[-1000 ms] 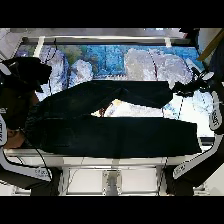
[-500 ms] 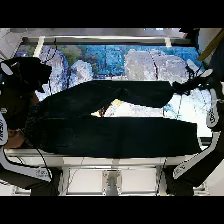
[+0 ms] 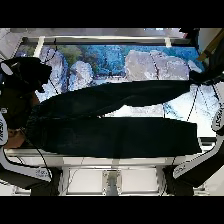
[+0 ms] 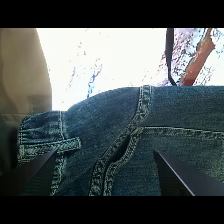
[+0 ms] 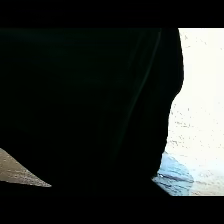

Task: Fold the clothes and pants, and hang the long-sleeved shirts on hangers.

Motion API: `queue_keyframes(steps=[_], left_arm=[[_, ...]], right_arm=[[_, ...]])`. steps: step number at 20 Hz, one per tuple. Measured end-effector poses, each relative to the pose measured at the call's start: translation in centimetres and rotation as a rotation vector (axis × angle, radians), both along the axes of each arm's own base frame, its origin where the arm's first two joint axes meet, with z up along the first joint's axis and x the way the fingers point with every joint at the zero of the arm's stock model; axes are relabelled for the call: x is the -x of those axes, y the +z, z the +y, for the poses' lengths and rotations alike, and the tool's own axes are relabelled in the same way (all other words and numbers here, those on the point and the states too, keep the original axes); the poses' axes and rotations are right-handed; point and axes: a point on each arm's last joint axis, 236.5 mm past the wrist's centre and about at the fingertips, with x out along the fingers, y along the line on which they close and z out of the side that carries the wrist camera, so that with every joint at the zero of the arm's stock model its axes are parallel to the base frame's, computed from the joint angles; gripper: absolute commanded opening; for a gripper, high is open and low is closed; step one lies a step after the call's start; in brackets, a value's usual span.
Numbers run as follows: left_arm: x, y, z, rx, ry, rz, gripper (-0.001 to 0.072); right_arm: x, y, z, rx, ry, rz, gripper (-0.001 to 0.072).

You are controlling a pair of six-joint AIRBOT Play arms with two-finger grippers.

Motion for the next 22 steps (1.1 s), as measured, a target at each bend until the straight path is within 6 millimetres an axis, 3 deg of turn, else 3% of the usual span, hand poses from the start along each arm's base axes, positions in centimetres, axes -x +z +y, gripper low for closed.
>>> queue_keyframes(steps=[1,4,9,12,16,22], left_arm=[[0.0,0.0,0.0,0.001,0.0,0.0,0.0696],[0.0,0.0,-0.1,0.003,-0.001,0.0,0.0696],[0.2,-0.1,0.0,-0.001,-0.003,0.009,0.0696],[0.4,-0.1,0.5,-0.025,-0.005,0.02,0.0696],[0.9,-0.6,1.8,-0.067,0.004,0.045,0.0695],[3.2,-4.7,2.7,-0.041,-0.002,0.2,0.0695]], right_arm=[[0.5,-1.3,-0.4,0.002,-0.024,0.032,0.0489],[1.5,-4.5,-1.1,0.006,-0.089,0.099,0.0487],[3.1,-6.0,-2.1,0.01,-0.128,0.156,0.0486],[3.9,-5.7,-1.9,-0.012,-0.122,0.178,0.0485],[2.6,-3.5,0.9,-0.11,-0.069,0.093,0.0485],[0.2,-1.6,3.6,-0.145,-0.025,-0.015,0.0485]])
